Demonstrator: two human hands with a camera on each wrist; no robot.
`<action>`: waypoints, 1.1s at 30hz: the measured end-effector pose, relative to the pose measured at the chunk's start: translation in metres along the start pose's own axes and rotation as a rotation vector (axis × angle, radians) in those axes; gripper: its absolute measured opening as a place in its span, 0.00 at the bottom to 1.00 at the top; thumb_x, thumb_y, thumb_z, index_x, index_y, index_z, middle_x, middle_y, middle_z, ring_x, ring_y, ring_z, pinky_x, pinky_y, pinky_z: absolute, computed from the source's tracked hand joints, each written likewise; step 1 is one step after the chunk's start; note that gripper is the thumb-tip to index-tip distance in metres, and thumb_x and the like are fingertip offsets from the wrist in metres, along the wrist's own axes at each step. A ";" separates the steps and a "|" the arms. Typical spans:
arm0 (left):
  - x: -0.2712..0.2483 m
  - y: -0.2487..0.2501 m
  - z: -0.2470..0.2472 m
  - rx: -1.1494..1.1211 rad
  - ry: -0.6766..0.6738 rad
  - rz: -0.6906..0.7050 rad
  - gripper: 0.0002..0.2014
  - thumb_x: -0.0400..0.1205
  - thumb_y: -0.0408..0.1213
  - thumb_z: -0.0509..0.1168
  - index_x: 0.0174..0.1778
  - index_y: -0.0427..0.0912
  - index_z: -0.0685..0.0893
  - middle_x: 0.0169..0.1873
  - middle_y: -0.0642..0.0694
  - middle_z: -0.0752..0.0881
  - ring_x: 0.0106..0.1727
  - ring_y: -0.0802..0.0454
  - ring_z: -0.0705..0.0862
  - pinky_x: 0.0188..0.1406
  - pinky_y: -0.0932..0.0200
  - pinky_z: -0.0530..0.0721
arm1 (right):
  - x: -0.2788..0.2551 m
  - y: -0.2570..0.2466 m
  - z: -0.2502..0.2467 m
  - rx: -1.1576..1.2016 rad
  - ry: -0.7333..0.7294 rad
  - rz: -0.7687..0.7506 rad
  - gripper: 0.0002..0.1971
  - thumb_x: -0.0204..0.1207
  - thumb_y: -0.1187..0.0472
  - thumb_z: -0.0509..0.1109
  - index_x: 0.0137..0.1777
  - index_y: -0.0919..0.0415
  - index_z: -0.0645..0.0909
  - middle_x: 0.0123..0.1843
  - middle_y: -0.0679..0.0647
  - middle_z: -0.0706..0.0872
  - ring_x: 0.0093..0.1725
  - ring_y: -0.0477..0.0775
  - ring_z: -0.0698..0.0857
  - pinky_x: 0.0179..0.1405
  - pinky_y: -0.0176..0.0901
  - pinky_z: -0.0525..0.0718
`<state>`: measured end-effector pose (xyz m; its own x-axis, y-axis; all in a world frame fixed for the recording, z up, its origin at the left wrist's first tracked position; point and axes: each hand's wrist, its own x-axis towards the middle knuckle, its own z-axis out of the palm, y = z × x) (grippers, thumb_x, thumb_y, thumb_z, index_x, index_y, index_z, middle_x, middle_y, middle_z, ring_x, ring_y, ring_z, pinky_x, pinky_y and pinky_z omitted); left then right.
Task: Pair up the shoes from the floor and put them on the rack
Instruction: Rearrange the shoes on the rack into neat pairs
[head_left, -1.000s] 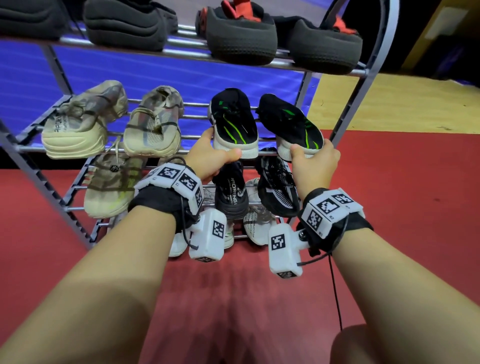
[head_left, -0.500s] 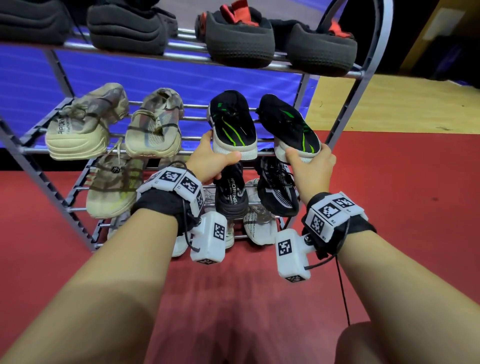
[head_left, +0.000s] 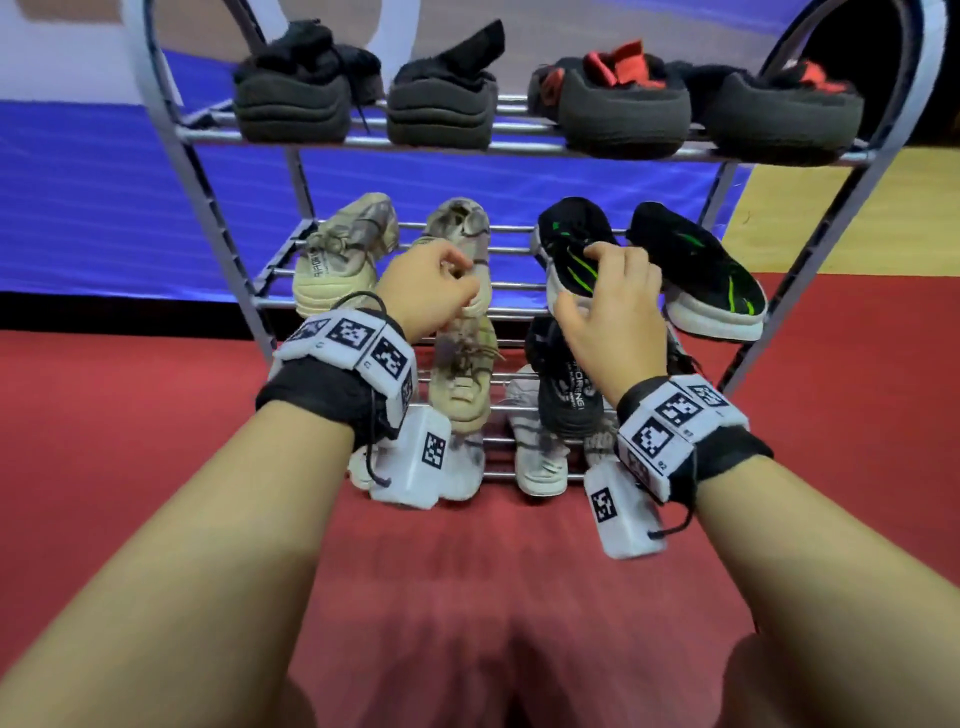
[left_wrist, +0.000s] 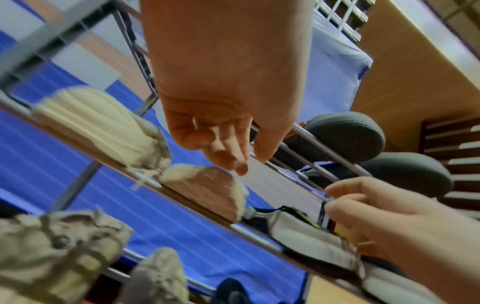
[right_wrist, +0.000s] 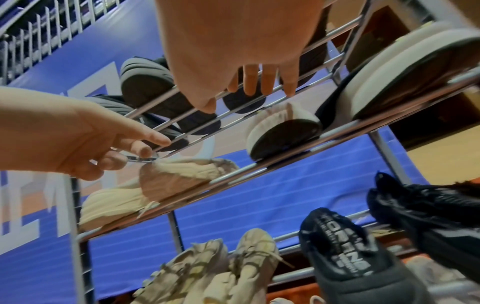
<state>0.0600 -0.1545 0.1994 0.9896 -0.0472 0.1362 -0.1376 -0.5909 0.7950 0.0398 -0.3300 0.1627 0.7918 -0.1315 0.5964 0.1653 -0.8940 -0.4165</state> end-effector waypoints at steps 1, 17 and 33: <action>-0.004 -0.006 -0.010 0.102 0.035 0.002 0.11 0.78 0.36 0.64 0.56 0.41 0.81 0.38 0.46 0.85 0.42 0.42 0.86 0.48 0.51 0.85 | -0.001 -0.009 0.005 -0.015 -0.033 -0.013 0.22 0.76 0.58 0.64 0.69 0.64 0.73 0.65 0.63 0.76 0.64 0.66 0.73 0.62 0.56 0.72; -0.017 -0.082 -0.062 0.264 0.336 -0.207 0.37 0.76 0.52 0.67 0.76 0.37 0.63 0.74 0.38 0.68 0.76 0.39 0.67 0.71 0.45 0.69 | -0.006 -0.088 0.063 0.404 -0.224 0.359 0.41 0.73 0.45 0.70 0.80 0.62 0.59 0.77 0.62 0.66 0.77 0.62 0.64 0.70 0.55 0.69; 0.005 -0.113 -0.054 0.048 0.438 -0.156 0.33 0.75 0.49 0.71 0.73 0.38 0.71 0.70 0.40 0.75 0.72 0.43 0.72 0.72 0.48 0.71 | 0.001 -0.088 0.077 1.000 -0.450 0.693 0.27 0.77 0.56 0.67 0.75 0.51 0.63 0.60 0.56 0.84 0.39 0.54 0.88 0.29 0.36 0.87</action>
<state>0.0781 -0.0443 0.1425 0.8857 0.3833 0.2621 0.0236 -0.6008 0.7990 0.0714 -0.2188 0.1474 0.9832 -0.1058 -0.1485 -0.1457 0.0335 -0.9888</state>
